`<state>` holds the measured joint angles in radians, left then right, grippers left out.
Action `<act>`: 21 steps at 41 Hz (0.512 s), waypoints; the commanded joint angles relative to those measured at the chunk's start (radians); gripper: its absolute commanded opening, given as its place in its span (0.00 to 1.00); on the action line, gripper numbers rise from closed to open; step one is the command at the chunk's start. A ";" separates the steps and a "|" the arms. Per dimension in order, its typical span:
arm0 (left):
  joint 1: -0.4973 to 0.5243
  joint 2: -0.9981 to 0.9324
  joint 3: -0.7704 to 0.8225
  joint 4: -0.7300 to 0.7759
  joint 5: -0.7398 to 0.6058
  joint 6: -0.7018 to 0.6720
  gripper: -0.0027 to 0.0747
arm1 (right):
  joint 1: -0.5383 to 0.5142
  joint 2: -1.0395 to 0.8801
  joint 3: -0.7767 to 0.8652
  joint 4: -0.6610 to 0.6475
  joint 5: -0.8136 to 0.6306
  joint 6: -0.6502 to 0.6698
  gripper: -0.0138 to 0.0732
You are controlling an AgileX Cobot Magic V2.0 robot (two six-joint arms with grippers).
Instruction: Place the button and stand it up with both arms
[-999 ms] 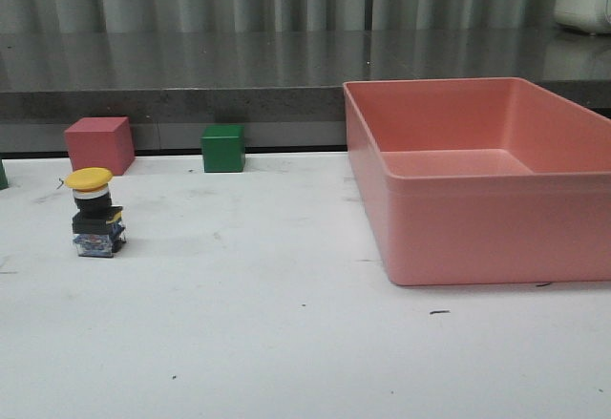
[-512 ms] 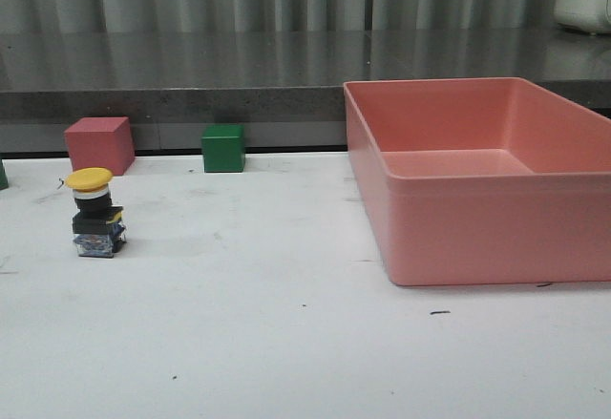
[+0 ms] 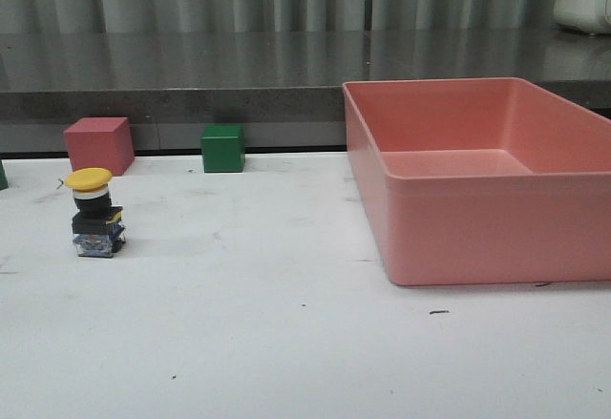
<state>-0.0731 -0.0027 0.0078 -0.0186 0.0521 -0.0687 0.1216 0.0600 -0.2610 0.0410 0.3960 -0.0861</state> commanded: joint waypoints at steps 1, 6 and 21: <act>0.000 -0.024 0.016 0.000 -0.074 -0.007 0.01 | -0.043 -0.012 0.058 0.018 -0.199 -0.008 0.08; 0.000 -0.024 0.016 0.000 -0.074 -0.007 0.01 | -0.053 -0.044 0.161 0.028 -0.325 -0.008 0.08; 0.000 -0.022 0.016 0.000 -0.076 -0.007 0.01 | -0.057 -0.088 0.285 0.028 -0.449 -0.008 0.08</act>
<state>-0.0731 -0.0027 0.0078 -0.0186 0.0521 -0.0687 0.0708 -0.0093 0.0269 0.0624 0.0374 -0.0861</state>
